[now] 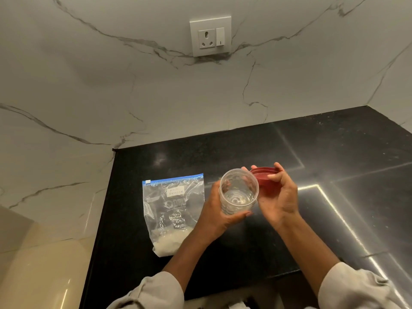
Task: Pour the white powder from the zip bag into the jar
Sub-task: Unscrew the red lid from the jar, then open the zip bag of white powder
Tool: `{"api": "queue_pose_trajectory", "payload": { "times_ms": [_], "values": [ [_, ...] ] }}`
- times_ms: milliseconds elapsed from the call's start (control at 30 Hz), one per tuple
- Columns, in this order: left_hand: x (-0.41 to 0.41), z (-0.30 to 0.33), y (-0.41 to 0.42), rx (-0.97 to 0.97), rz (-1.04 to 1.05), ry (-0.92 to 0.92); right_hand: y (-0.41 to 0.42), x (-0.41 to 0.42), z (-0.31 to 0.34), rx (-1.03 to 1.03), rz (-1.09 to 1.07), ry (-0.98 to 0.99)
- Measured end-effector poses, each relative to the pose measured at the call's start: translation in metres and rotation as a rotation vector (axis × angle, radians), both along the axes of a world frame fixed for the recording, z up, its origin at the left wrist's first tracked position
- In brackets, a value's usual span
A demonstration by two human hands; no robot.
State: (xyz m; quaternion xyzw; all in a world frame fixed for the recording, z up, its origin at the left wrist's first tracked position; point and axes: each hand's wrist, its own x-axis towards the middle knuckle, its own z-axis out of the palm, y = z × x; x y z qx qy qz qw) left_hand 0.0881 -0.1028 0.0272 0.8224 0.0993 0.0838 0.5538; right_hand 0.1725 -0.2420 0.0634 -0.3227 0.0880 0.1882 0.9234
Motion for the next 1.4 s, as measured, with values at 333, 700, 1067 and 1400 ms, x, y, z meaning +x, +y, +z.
{"api": "queue_pose_trajectory", "payload": {
  "times_ms": [333, 700, 1067, 1400],
  "values": [
    [-0.013, -0.032, -0.004, 0.002, 0.164, 0.111, -0.028, 0.021, -0.046, -0.980, 0.108, -0.104],
    [-0.008, -0.050, -0.016, 0.081, 0.203, 0.161, -0.051, 0.048, -0.102, -1.767, 0.034, -0.747],
    [0.005, -0.056, -0.023, 0.054, 0.182, 0.223, -0.068, 0.053, -0.115, -1.951, 0.123, -0.768],
    [-0.013, -0.043, -0.027, 0.030, 0.098, 0.231, -0.075, 0.040, -0.084, -1.660, -0.276, -0.833]
  ]
}}
